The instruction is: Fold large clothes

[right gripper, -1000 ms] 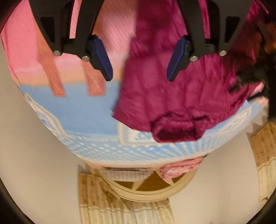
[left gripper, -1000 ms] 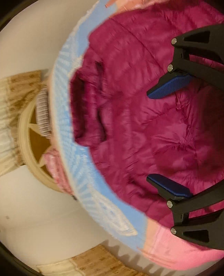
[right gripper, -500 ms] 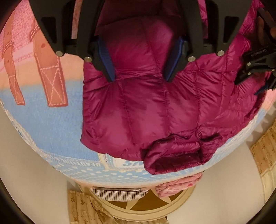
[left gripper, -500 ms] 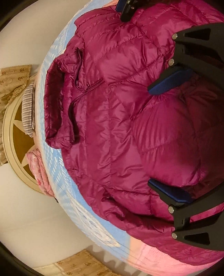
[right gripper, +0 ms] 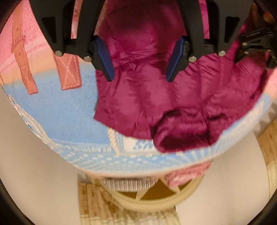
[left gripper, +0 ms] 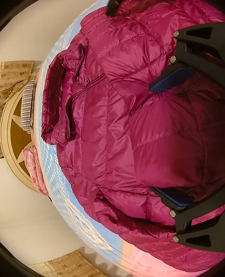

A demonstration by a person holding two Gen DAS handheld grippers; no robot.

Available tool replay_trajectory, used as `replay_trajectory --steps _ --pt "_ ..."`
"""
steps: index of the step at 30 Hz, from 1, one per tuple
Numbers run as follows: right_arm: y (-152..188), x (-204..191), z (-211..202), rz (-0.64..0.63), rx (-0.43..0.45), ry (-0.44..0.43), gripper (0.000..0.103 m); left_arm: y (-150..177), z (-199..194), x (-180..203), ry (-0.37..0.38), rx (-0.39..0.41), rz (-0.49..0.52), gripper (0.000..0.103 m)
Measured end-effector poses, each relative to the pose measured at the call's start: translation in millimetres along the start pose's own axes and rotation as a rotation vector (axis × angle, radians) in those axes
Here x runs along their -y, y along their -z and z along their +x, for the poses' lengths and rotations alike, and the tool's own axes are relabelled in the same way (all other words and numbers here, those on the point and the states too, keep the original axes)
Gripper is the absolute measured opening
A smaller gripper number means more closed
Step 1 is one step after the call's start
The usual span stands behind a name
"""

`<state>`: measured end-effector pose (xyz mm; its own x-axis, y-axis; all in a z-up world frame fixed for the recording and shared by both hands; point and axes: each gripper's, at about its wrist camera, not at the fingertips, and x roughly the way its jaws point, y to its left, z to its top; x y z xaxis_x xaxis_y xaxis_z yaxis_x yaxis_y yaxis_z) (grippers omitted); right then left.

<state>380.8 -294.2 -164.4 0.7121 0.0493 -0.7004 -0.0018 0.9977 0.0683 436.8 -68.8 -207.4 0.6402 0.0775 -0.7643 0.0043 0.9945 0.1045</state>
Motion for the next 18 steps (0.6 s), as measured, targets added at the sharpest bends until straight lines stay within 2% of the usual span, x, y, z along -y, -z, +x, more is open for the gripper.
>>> replay_trajectory --steps 3,7,9,11,12,14,18 --pt "5 -2 25 -0.024 -0.078 0.020 0.066 0 1 -2 0.011 -0.006 -0.007 0.102" --pt "4 -5 22 -0.061 -0.090 0.051 0.065 -1 3 -4 0.024 -0.014 -0.018 0.102" --pt "3 -4 7 -0.065 -0.086 0.069 0.065 -1 3 -6 0.036 -0.018 -0.027 0.102" --pt "4 -5 -21 -0.036 -0.055 0.029 0.067 -1 3 -8 0.048 -0.022 -0.038 0.102" --pt "5 -7 -30 -0.027 -0.043 0.007 0.074 0 3 -8 0.048 -0.021 -0.039 0.102" --pt "14 -19 -47 -0.043 -0.024 -0.041 0.082 0 3 -7 0.045 -0.020 -0.038 0.102" --pt "34 -46 -36 -0.132 -0.067 -0.073 0.082 0 3 -9 0.055 -0.023 -0.045 0.102"
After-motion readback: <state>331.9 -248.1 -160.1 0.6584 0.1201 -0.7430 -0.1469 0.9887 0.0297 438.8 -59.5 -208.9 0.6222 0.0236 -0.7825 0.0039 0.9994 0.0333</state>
